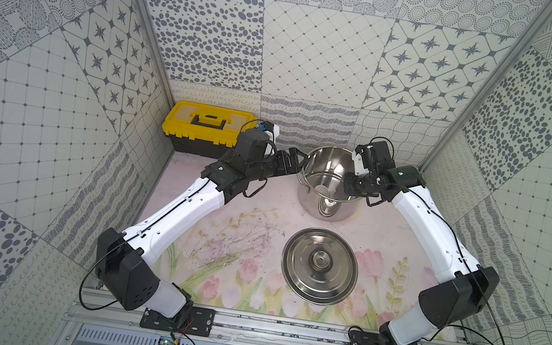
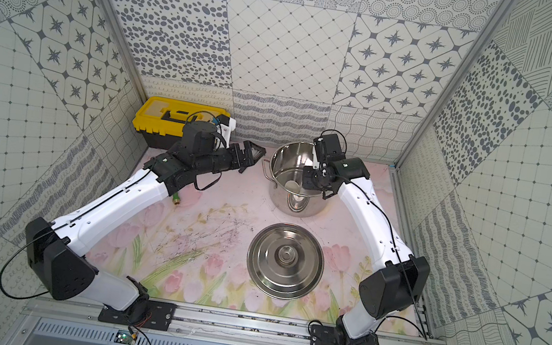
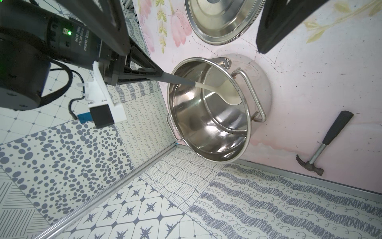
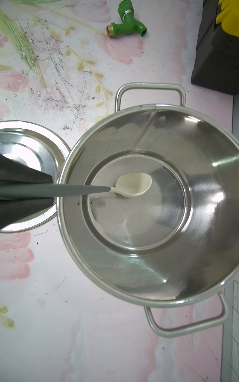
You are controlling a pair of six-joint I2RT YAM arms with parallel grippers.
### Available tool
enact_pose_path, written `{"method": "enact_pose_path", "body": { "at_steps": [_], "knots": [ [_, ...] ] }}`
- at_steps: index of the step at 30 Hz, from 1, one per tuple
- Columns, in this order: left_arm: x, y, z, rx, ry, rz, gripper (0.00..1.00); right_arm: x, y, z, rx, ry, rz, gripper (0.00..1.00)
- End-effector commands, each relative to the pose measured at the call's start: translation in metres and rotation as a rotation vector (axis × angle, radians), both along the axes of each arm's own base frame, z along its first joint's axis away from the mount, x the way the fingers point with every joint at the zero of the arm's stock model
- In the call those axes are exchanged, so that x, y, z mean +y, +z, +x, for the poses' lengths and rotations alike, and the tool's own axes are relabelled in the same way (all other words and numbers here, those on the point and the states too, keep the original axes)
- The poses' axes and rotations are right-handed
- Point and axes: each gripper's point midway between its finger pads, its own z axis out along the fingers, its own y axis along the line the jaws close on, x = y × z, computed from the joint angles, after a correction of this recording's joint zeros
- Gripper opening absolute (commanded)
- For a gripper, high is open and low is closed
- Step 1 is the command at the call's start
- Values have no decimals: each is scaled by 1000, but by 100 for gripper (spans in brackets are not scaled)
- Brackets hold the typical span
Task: Stir the soup with a spoon
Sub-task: Stir the soup in the pan with a stick.
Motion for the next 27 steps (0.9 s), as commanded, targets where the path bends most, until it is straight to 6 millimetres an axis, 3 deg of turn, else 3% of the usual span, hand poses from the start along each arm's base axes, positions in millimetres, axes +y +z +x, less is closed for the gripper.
{"method": "enact_pose_path", "body": {
  "at_steps": [1, 5, 9, 15, 20, 27],
  "knots": [
    [-16, 24, -4, -105, -114, -57, 94, 12, 17, 25, -76, -19, 42, 0],
    [-27, 15, -13, -90, -183, 31, 100, 12, 22, 41, -108, -36, 7, 0],
    [-42, 17, -28, -197, -226, 98, 100, 3, 25, 56, -135, -68, -34, 0],
    [-62, 24, -39, -267, -271, 129, 100, -23, 25, 65, -142, -125, -66, 0],
    [-67, 29, -40, -292, -266, 110, 99, -49, 26, 56, -137, -149, -85, 0],
    [-71, 36, -42, -308, -265, 100, 100, -59, 26, 23, -110, -139, -78, 0]
  ]
}}
